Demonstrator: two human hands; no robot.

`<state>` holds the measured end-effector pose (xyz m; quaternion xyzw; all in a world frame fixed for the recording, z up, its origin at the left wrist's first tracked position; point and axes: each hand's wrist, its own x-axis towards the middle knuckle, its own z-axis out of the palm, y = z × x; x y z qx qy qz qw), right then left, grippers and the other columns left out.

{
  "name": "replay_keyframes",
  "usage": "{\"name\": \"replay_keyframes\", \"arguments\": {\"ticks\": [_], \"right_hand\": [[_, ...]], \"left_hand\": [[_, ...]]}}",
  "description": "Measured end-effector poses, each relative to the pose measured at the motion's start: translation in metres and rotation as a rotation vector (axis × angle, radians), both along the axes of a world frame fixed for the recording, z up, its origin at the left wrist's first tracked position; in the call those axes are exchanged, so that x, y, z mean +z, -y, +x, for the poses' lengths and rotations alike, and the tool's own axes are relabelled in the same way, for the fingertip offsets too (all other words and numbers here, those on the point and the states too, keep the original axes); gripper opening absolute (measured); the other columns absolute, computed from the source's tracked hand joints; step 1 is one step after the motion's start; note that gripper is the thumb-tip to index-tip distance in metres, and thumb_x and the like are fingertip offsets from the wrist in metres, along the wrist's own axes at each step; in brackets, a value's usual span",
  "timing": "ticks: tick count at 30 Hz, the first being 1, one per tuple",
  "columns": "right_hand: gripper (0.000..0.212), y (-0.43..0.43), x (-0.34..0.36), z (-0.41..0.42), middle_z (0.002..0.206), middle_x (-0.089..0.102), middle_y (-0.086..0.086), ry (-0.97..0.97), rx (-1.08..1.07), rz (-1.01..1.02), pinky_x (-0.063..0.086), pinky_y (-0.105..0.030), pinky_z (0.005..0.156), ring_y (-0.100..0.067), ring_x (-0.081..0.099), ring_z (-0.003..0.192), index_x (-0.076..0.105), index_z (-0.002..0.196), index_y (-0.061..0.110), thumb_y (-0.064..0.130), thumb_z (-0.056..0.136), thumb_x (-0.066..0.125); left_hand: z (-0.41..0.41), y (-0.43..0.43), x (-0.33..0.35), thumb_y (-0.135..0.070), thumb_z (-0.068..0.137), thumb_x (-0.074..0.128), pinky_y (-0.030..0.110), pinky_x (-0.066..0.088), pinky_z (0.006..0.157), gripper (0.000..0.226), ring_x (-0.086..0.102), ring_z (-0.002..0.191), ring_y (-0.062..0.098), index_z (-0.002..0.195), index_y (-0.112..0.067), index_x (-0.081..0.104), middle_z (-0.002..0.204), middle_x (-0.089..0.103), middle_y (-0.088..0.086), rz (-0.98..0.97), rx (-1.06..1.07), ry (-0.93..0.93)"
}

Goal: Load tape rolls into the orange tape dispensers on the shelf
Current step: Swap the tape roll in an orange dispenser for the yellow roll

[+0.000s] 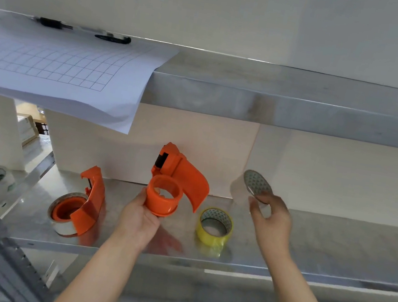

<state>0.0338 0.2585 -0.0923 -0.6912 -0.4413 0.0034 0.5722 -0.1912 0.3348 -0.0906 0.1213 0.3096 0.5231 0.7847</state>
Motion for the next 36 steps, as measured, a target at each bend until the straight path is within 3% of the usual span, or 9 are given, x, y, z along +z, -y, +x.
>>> {"name": "replay_keyframes", "arguments": {"ticks": [3,9,16,20,25,28,32,34,36], "right_hand": [[0.006,0.009,-0.030,0.019,0.086,0.066,-0.017,0.000,-0.071,-0.100,0.034,-0.017,0.070,-0.027,0.060,0.082,0.065,0.080,-0.001,0.002,0.076,0.069],[0.009,0.030,-0.080,0.031,0.089,0.066,-0.023,0.027,-0.161,-0.306,0.038,-0.029,0.074,-0.036,0.061,0.085,0.065,0.086,-0.004,0.003,0.081,0.065],[0.013,0.038,-0.089,0.032,0.100,0.065,-0.019,0.148,-0.096,-0.440,0.042,-0.039,0.091,-0.037,0.058,0.098,0.064,0.091,-0.001,0.002,0.078,0.066],[0.041,0.026,-0.083,0.020,0.109,0.065,-0.016,0.439,-0.008,-0.391,0.039,-0.058,0.099,-0.038,0.059,0.104,0.063,0.104,0.004,0.012,0.066,0.078],[0.053,0.004,-0.083,-0.010,0.133,0.053,0.004,0.533,0.371,-0.648,0.009,-0.039,0.116,-0.015,0.033,0.136,0.055,0.122,0.023,0.038,0.072,0.064],[0.053,-0.001,-0.083,-0.016,0.132,0.052,0.010,0.505,0.425,-0.748,-0.001,-0.043,0.116,-0.010,0.025,0.139,0.055,0.121,0.027,0.037,0.069,0.060],[0.050,-0.005,-0.074,-0.008,0.135,0.050,0.005,0.564,0.502,-0.891,0.019,-0.037,0.114,-0.016,0.032,0.135,0.052,0.124,0.029,0.025,0.075,0.056],[0.045,-0.009,-0.067,-0.004,0.131,0.053,0.000,0.677,0.482,-0.956,0.040,-0.032,0.100,-0.022,0.047,0.123,0.053,0.123,0.030,0.019,0.079,0.052],[0.039,-0.013,-0.063,-0.004,0.126,0.055,-0.005,0.751,0.419,-0.997,0.046,-0.032,0.090,-0.026,0.054,0.112,0.057,0.119,0.030,0.017,0.083,0.048]], "left_hand": [[0.001,0.000,-0.002,-0.020,0.099,0.033,0.027,0.057,0.053,0.025,0.069,0.056,0.009,0.088,-0.012,0.054,0.058,0.071,0.001,-0.012,0.023,0.019],[0.008,0.001,-0.003,-0.019,0.100,0.029,0.027,0.057,0.047,0.031,0.069,0.055,0.009,0.086,-0.011,0.055,0.058,0.072,0.001,0.026,0.057,0.003],[0.004,-0.005,-0.005,-0.022,0.100,0.031,0.035,0.049,0.077,0.029,0.064,0.080,0.017,0.090,-0.012,0.057,0.085,0.067,0.007,-0.021,0.092,-0.002],[0.000,-0.005,-0.008,-0.023,0.100,0.032,0.035,0.050,0.076,0.029,0.069,0.075,0.016,0.091,-0.013,0.058,0.072,0.074,0.004,-0.014,0.092,-0.014],[-0.005,-0.003,-0.011,-0.025,0.100,0.034,0.036,0.052,0.072,0.028,0.065,0.086,0.019,0.096,-0.012,0.058,0.079,0.074,0.007,-0.011,0.097,-0.058],[-0.010,-0.003,-0.012,-0.026,0.099,0.034,0.036,0.053,0.073,0.027,0.065,0.091,0.020,0.100,-0.012,0.057,0.096,0.069,0.011,-0.003,0.087,-0.084],[-0.014,0.000,-0.012,-0.025,0.099,0.034,0.040,0.049,0.086,0.027,0.063,0.094,0.022,0.104,-0.010,0.056,0.103,0.065,0.015,-0.006,0.085,-0.127],[-0.017,0.001,-0.013,-0.025,0.099,0.035,0.042,0.048,0.091,0.027,0.064,0.095,0.023,0.109,-0.010,0.055,0.105,0.066,0.015,-0.022,0.074,-0.139],[-0.020,0.003,-0.013,-0.025,0.099,0.034,0.042,0.048,0.090,0.028,0.063,0.096,0.024,0.109,-0.010,0.055,0.106,0.065,0.015,-0.022,0.052,-0.138]]}}
